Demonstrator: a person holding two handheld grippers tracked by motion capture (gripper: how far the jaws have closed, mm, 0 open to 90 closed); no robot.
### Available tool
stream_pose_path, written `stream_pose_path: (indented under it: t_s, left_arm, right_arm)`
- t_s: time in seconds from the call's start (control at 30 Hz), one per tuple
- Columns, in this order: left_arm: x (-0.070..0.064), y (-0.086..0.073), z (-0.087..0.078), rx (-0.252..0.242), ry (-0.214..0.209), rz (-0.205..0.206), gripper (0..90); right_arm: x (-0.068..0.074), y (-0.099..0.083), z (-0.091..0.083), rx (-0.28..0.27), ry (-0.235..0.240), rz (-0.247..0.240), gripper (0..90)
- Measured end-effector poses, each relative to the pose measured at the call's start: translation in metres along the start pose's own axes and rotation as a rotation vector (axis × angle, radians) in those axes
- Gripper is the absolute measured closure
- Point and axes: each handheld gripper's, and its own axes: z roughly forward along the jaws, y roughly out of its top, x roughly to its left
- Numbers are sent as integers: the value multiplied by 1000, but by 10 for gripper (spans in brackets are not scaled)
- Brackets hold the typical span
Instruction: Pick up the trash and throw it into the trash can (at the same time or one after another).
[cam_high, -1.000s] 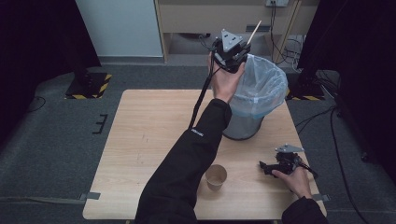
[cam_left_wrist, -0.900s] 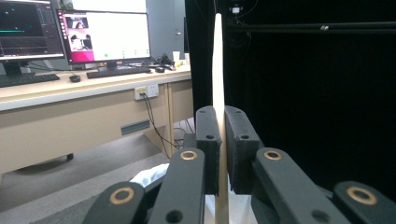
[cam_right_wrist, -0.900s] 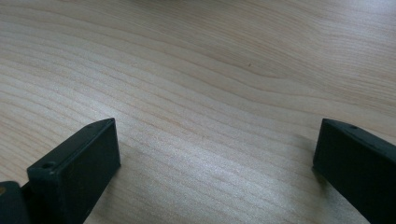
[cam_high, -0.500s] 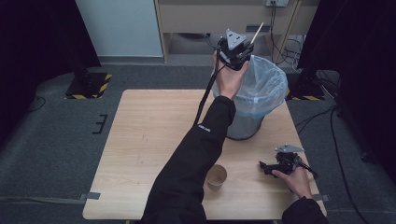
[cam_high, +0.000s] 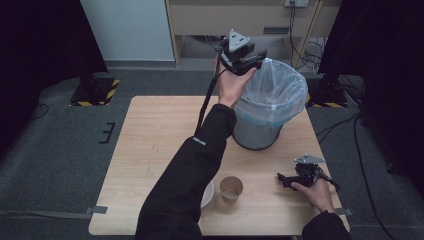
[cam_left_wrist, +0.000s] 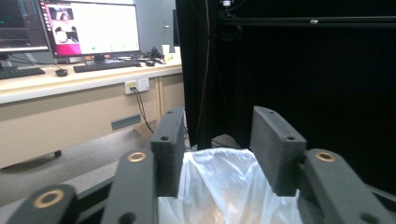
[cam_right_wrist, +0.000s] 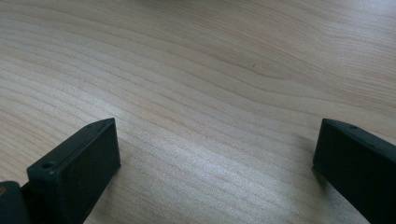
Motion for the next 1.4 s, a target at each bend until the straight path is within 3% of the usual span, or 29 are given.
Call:
stream_pose_path:
  t_s: [0.1, 0.13, 0.17, 0.2, 0.27, 0.33, 0.37, 0.53, 0.83, 0.87, 0.9, 1.1, 1.13, 1.17, 1.27, 1.3, 1.4]
  left_arm:
    - [3, -1, -26, 0, -11, 14, 475]
    - [3, -1, -26, 0, -11, 14, 465]
    - [6, -2, -40, 7, -13, 16, 454]
    - [6, -2, -40, 7, -13, 16, 448]
    - [10, -7, -63, 5, -10, 23, 428]
    - [11, -9, -71, 6, -7, 31, 418]
    - [13, -13, -86, 9, -2, 37, 406]
    - [18, -28, -124, 16, -2, 48, 365]
    - [18, -61, -180, 56, -9, 47, 313]
    - [18, -61, -180, 56, -9, 47, 309]
    - [17, -71, -191, 71, -4, 49, 308]
    - [17, -113, -224, 136, 19, 31, 287]
    - [17, -113, -224, 136, 19, 31, 285]
    - [17, -130, -234, 161, 24, 14, 283]
    - [15, -155, -247, 184, 36, -20, 278]
    - [15, -155, -247, 184, 36, -20, 277]
    - [10, -185, -258, 237, 47, -59, 277]
  right_arm:
    - [0, 0, 0, -1, 1, -1, 8]
    - [0, 0, 0, -1, 1, -1, 8]
    - [0, 0, 0, -1, 2, -3, 8]
    - [0, 0, 0, -1, 2, -3, 8]
    - [0, 0, 0, -1, 1, -3, 8]
    - [0, 0, 0, -1, 1, -3, 8]
    - [0, 0, 0, -3, 1, -3, 8]
    - [0, 0, 0, -3, 0, -3, 8]
    - [0, 0, 0, -2, 1, -1, 8]
    - [0, 0, 0, -2, 1, -1, 8]
    - [0, 0, 0, -1, 1, -3, 8]
    - [0, 0, 0, -1, 1, -2, 8]
    - [0, 0, 0, -1, 1, -3, 8]
    - [0, 0, 0, -1, 1, -3, 8]
    - [0, 0, 0, -1, 1, -3, 8]
    - [0, 0, 0, 0, 0, -2, 9]
    - [0, 0, 0, -1, 1, -3, 8]
